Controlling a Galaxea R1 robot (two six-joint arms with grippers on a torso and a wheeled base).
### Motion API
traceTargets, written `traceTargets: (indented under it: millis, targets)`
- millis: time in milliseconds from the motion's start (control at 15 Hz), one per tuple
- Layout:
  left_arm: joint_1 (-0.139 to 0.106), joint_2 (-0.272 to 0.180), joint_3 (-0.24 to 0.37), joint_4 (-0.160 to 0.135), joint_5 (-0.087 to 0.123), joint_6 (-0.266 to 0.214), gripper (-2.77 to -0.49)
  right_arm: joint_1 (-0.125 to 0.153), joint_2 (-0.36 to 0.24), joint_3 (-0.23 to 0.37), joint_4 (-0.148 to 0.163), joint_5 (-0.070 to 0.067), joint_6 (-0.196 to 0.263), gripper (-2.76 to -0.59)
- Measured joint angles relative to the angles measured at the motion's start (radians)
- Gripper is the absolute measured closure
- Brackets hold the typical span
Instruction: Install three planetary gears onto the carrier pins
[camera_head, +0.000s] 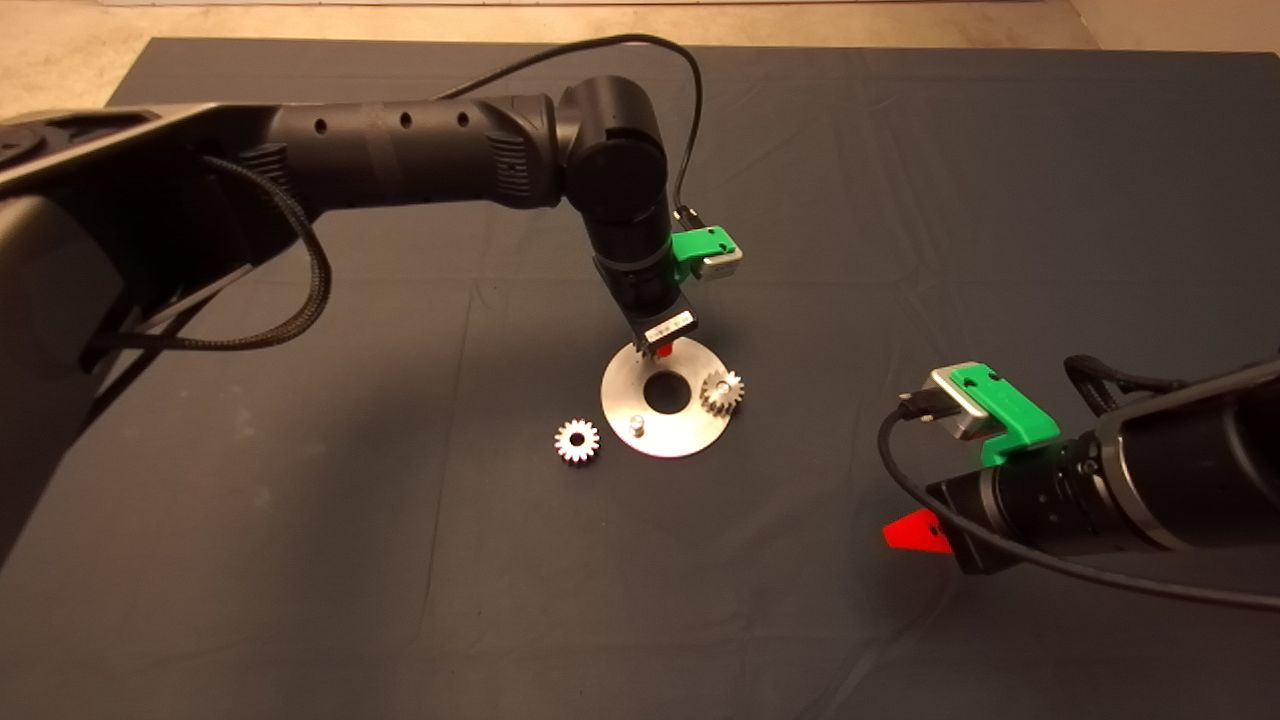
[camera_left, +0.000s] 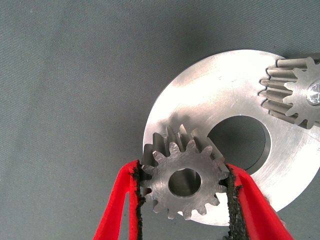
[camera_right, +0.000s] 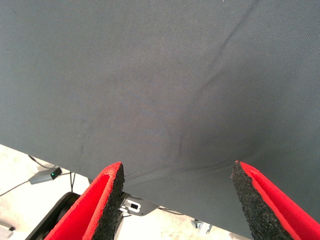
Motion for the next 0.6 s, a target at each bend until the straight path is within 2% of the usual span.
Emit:
traceTargets:
  millis: [600]
  targets:
    - [0.000,0.000,-0.004,-0.004,-0.002,0.000,-0.77,0.000,0.000,0.000,0.000,0.000,0.000,-1.60]
